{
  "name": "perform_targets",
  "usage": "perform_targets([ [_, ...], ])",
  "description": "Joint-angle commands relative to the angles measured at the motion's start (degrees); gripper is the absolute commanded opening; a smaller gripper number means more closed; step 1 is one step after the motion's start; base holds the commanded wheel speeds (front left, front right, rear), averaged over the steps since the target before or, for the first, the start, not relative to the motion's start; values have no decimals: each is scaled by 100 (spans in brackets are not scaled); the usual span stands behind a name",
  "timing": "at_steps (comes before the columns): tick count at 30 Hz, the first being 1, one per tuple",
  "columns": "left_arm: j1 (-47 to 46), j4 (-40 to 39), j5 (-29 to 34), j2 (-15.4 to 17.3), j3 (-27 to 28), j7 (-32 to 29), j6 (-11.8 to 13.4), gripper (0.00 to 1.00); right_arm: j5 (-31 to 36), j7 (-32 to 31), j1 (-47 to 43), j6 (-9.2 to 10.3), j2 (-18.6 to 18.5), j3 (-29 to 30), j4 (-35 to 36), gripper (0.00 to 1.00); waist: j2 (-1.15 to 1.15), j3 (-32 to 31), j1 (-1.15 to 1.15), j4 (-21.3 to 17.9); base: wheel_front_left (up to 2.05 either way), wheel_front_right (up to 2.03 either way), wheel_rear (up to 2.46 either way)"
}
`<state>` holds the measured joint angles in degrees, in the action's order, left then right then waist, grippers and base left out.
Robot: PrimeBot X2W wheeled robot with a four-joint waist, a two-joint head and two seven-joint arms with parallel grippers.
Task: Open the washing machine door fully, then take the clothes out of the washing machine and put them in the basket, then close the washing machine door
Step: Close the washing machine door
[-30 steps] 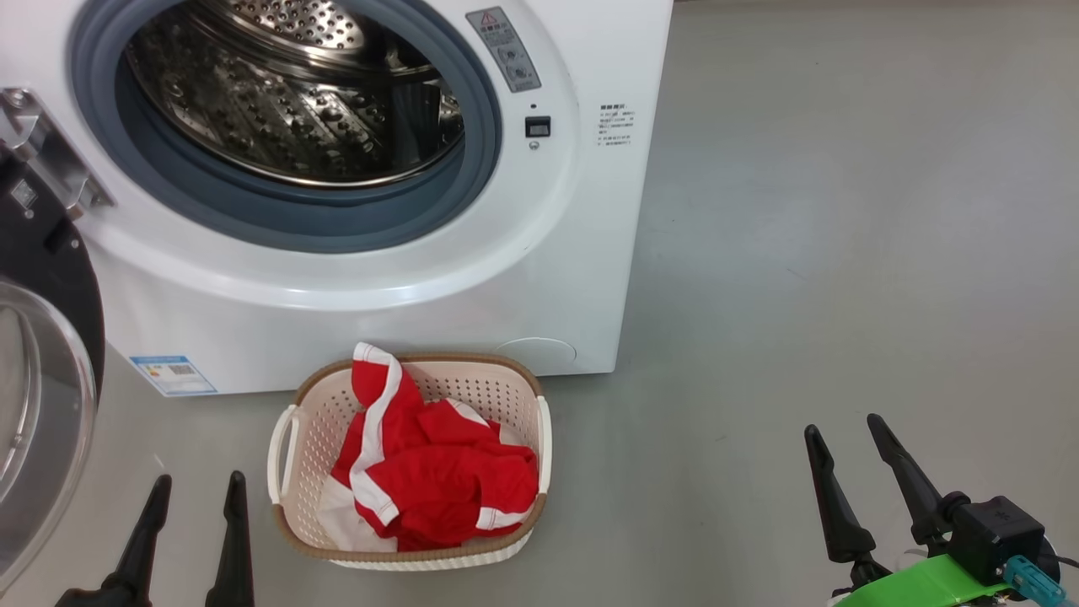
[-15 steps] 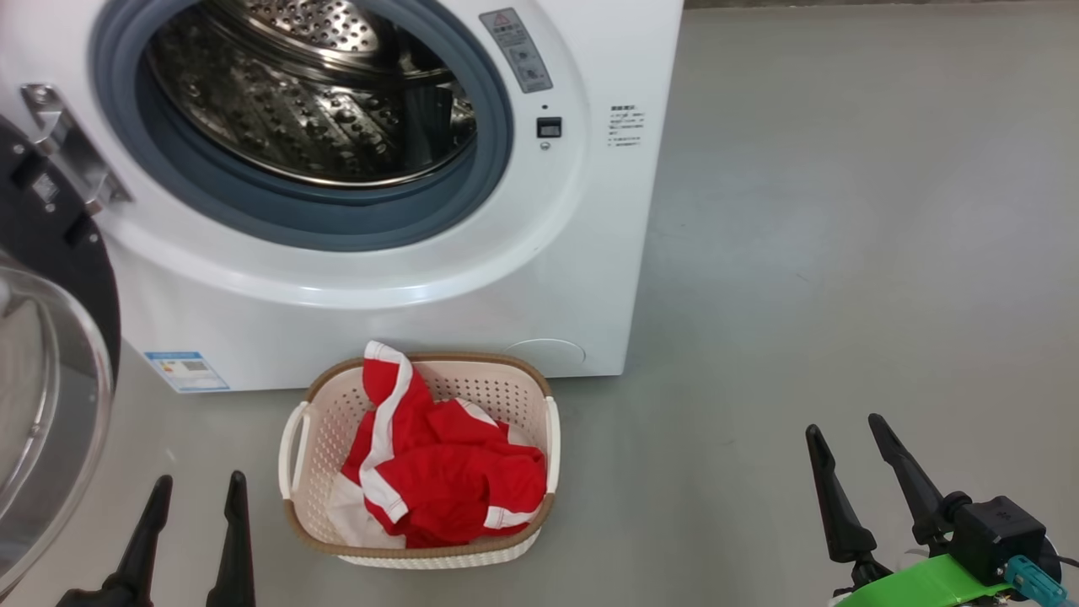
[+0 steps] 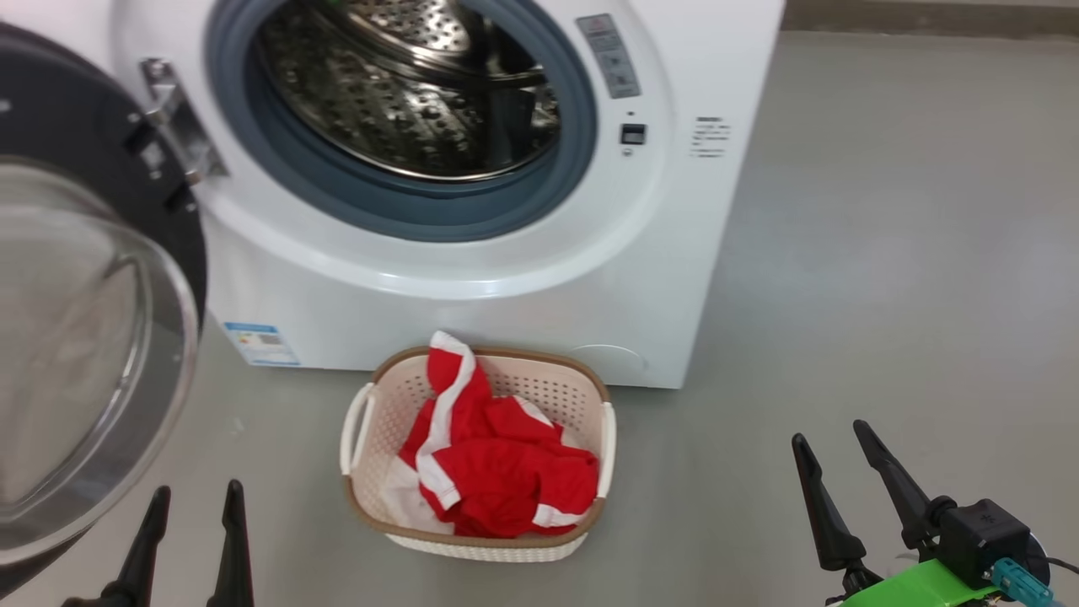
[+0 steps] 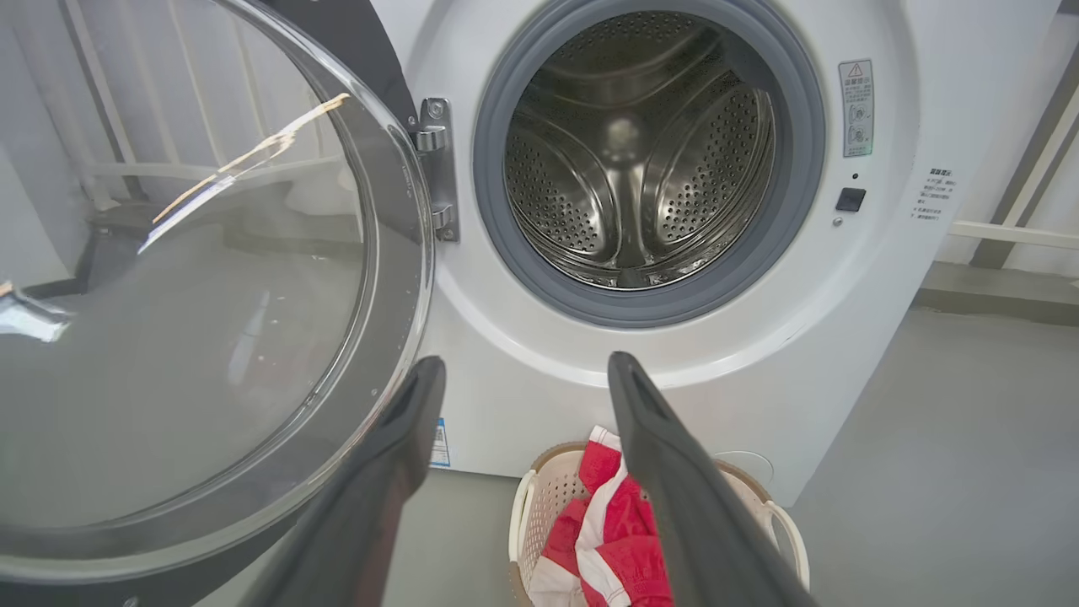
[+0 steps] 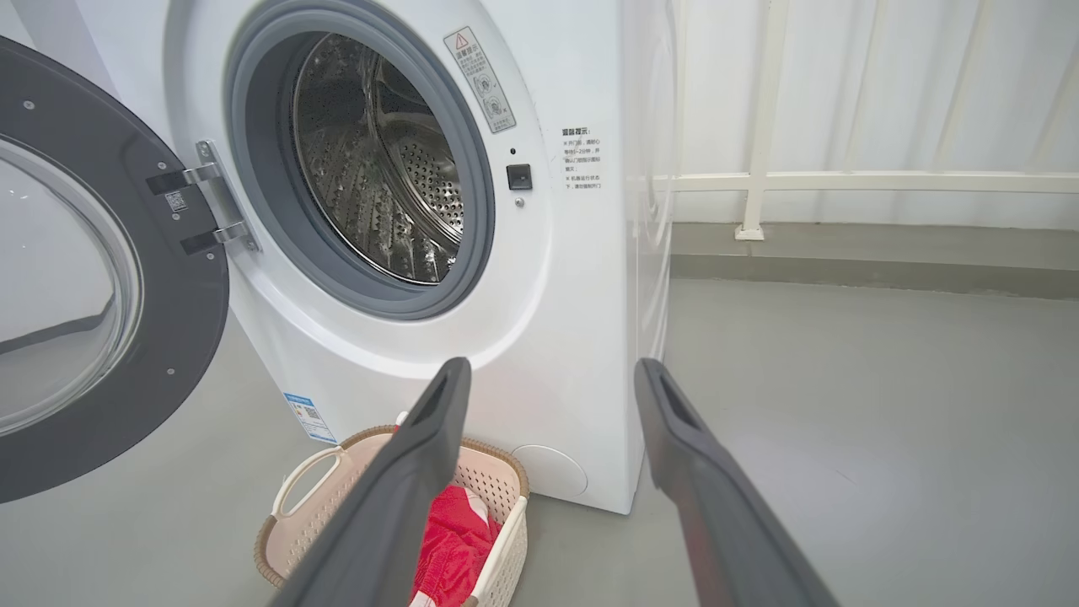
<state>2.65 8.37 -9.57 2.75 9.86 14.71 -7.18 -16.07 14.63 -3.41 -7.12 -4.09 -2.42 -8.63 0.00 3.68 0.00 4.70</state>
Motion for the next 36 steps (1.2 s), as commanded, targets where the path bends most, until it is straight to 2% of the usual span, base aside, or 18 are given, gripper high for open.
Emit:
perform_targets([
  [1, 37, -90, -17, 40, 225, 29, -31, 100, -10, 37, 72, -36, -121, -148, 102, 100, 0, -68, 0, 316, 0, 0, 0],
  [9, 137, -77, -41, 17, 252, 29, -21, 100, -60, 37, 90, -36, -206, -284, 32, 100, 0, -166, 0, 941, 0, 0, 0],
  [19, 279, -108, -293, 14, 97, 29, 196, 100, -89, 37, 136, -36, -273, -455, -27, 100, 0, -227, 0, 1665, 0, 0, 0],
  [28, 429, -151, -432, 13, -27, 29, 360, 100, -122, 37, 130, -36, -302, -567, -66, 100, 0, -322, 0, 2123, 0, 0, 0],
  [36, 478, -221, -541, 13, -135, 29, 486, 100, -134, 37, 169, -36, -313, -646, -96, 100, 0, -301, 0, 2361, 0, 0, 0],
])
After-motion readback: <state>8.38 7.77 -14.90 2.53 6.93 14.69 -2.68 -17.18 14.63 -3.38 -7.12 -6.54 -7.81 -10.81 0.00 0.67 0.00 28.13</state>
